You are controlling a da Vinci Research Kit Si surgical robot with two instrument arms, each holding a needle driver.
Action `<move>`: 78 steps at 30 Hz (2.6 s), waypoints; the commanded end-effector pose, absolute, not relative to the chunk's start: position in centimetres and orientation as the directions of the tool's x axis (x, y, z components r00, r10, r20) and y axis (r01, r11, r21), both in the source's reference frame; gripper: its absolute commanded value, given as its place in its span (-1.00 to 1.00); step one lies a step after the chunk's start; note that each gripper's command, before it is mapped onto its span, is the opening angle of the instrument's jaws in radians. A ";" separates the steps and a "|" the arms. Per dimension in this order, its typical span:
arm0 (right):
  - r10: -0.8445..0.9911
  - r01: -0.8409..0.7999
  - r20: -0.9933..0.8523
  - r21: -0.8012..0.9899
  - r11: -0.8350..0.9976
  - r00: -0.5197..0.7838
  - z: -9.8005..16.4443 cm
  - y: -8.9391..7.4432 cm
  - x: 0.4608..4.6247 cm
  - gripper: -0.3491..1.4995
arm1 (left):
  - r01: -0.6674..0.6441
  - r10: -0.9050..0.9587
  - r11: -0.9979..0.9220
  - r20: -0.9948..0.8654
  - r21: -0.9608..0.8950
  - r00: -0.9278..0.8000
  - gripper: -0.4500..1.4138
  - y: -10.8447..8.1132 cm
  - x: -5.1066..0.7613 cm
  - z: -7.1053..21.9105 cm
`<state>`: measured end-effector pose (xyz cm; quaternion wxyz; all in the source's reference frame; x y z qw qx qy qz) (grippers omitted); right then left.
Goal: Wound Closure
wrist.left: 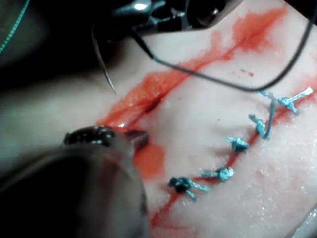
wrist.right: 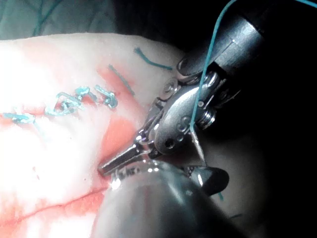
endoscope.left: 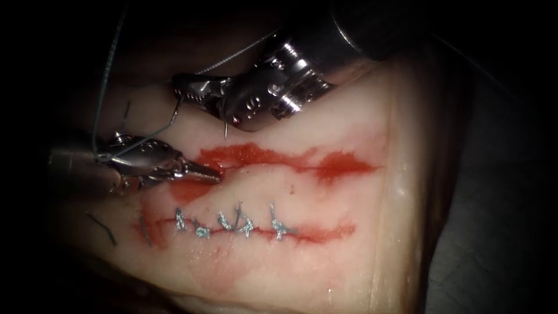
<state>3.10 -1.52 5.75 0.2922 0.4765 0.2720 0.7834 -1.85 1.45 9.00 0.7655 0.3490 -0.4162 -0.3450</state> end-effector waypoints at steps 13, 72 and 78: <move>0.720 -0.238 0.585 0.690 -0.683 -0.372 5.8 -1.5 3.19 -1.00 | 0.238 -0.818 0.520 0.398 0.820 0.415 -1.00 1.5 -1.90 9.1; 0.850 -0.456 0.438 0.717 -0.526 -0.293 5.8 -1.8 3.25 -1.00 | 0.242 -0.816 0.522 0.396 0.818 0.422 -1.00 1.4 -1.90 9.1; 0.838 -0.459 0.457 0.701 -0.546 -0.300 5.9 -1.8 3.26 -1.00 | 0.242 -0.816 0.522 0.396 0.818 0.422 -1.00 1.4 -1.90 9.1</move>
